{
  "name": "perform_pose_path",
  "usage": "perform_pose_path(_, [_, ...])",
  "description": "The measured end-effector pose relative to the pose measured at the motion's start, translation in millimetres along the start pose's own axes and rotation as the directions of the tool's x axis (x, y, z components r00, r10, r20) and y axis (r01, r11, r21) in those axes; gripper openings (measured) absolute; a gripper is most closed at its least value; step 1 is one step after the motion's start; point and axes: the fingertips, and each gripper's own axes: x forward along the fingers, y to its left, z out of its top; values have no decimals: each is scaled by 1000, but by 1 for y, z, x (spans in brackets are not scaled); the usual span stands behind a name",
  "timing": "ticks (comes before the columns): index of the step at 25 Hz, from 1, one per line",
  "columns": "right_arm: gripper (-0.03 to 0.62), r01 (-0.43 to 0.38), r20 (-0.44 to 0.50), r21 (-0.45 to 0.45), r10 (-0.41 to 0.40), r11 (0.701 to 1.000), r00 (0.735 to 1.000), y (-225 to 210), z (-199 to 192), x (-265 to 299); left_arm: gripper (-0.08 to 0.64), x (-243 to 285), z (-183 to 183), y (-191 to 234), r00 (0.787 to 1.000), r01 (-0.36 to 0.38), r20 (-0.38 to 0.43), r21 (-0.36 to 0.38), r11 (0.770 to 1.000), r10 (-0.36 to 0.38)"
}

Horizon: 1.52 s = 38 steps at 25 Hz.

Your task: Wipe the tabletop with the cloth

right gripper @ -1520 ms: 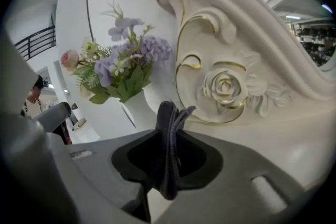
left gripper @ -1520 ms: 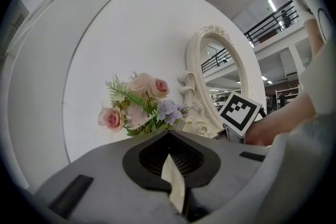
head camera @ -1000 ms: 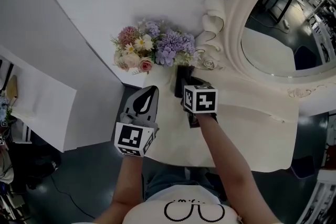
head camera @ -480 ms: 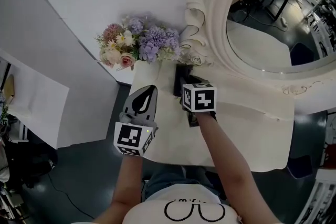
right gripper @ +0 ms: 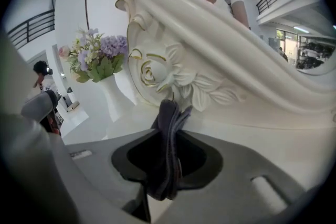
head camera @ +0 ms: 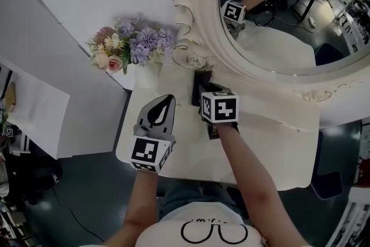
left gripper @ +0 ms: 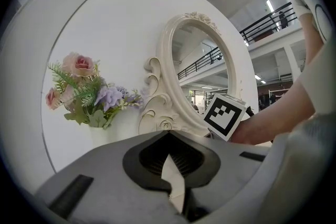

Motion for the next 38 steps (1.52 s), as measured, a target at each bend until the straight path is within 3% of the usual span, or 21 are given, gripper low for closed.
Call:
perform_pose_path(25, [89, 7, 23, 17, -7, 1000, 1000, -124, -32, -73, -3, 31, -7, -132, 1000, -9, -9, 10, 1000, 9])
perform_pose_path(38, [89, 42, 46, 52, -44, 998, 998, -208, -53, -121, -2, 63, -10, -215, 998, 65, -14, 31, 997, -64])
